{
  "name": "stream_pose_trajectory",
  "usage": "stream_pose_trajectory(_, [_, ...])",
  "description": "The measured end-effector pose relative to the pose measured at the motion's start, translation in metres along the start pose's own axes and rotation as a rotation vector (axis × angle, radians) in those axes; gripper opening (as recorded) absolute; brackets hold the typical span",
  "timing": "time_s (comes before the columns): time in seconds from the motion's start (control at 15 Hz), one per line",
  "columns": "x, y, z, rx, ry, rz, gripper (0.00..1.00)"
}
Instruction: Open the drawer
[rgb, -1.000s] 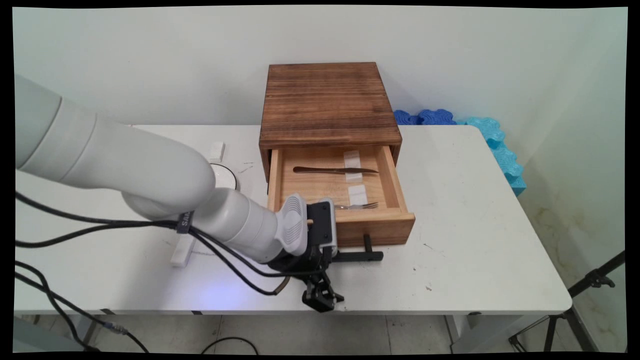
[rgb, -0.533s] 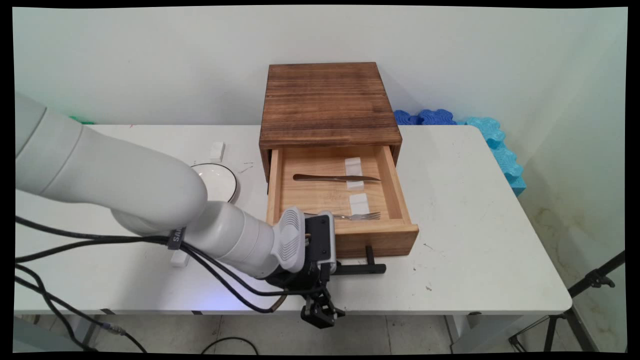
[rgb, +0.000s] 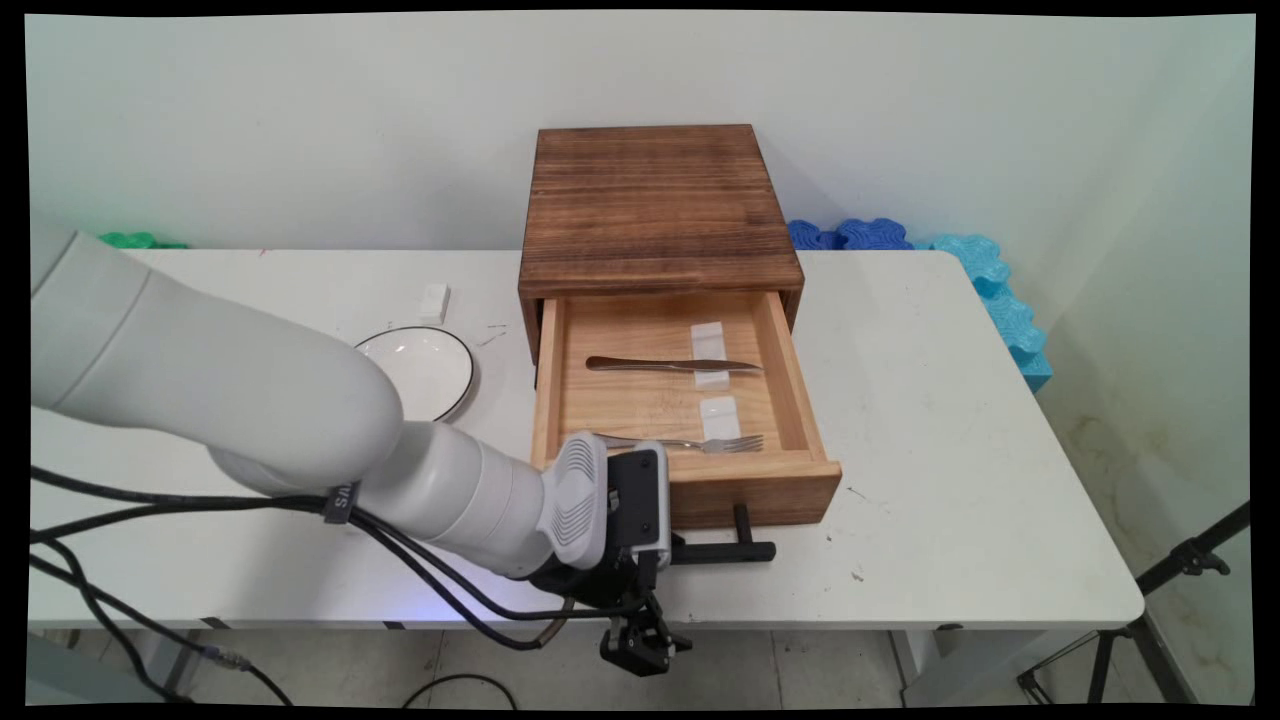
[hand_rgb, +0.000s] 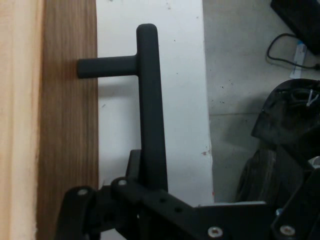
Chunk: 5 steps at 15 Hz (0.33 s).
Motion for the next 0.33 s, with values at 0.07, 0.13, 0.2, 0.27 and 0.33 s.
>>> stream_pose_trajectory(0.07, [-0.0001, 0.0012, 0.0000, 0.000, 0.002, 0.002, 1.00])
stream_pose_trajectory(0.13, [0.0000, 0.0025, 0.0000, 0.001, 0.004, 0.005, 1.00])
stream_pose_trajectory(0.2, [0.0001, 0.0034, -0.0001, 0.003, 0.006, 0.007, 1.00])
stream_pose_trajectory(0.27, [0.0003, 0.0041, -0.0003, 0.004, 0.008, 0.009, 1.00])
stream_pose_trajectory(0.33, [0.0006, 0.0047, -0.0006, 0.006, 0.009, 0.012, 1.00])
